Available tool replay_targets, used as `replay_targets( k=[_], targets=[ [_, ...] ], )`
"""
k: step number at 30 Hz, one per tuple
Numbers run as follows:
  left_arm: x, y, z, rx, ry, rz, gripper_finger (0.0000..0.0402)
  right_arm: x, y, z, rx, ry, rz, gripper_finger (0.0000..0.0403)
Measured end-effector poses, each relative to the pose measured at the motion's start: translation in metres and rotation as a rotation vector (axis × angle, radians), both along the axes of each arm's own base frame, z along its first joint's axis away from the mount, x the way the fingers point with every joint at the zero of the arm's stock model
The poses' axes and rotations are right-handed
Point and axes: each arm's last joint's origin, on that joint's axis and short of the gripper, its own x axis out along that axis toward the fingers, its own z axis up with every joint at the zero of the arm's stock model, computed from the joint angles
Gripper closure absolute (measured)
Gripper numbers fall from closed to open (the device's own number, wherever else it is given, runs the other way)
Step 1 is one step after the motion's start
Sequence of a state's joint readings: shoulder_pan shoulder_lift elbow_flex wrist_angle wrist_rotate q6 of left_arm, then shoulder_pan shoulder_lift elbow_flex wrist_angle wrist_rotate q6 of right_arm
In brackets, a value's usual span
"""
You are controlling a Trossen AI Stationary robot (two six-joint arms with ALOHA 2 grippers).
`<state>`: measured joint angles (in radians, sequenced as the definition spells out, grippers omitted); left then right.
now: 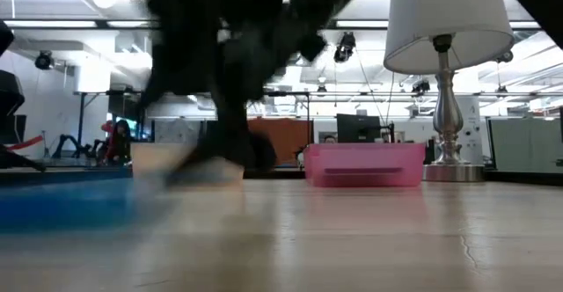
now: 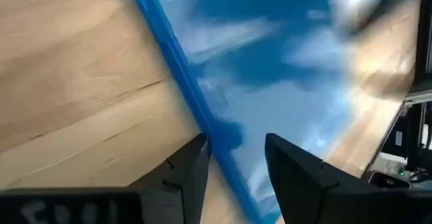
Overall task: Pick & place jewel cases by type
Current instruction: Put the blue CD case into the orange bin
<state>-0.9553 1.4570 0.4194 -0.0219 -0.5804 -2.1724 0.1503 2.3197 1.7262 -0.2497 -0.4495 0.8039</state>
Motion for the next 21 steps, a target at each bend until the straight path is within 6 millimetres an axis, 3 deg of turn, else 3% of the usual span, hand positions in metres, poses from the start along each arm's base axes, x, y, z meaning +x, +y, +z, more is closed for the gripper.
replay_targets(
  k=[2, 6, 8, 12, 15, 21],
  targets=[
    [0.001, 0.000, 0.000, -0.003, -0.004, 0.004, 0.0267, 0.000, 0.000, -0.009, -0.018, 0.014, -0.050, 0.0162],
    [0.001, 0.001, -0.001, -0.005, 0.015, 0.000, 0.0267, 0.003, -0.002, -0.004, -0.021, -0.019, -0.103, 0.0161],
    [0.001, 0.001, 0.000, -0.010, 0.014, 0.000, 0.0267, 0.001, -0.004, -0.009, -0.098, 0.012, -0.172, 0.0161],
    [0.003, 0.000, 0.001, -0.011, -0.014, 0.008, 0.0267, -0.013, -0.011, 0.006, -0.257, 0.098, -0.278, 0.0159],
    [0.003, 0.000, 0.001, -0.011, -0.012, 0.004, 0.0267, -0.020, -0.017, 0.005, -0.364, 0.171, -0.375, 0.0159],
    [0.004, 0.000, 0.002, -0.008, -0.020, -0.001, 0.0267, -0.012, -0.021, -0.027, -0.240, 0.197, -0.338, 0.0158]
  ],
)
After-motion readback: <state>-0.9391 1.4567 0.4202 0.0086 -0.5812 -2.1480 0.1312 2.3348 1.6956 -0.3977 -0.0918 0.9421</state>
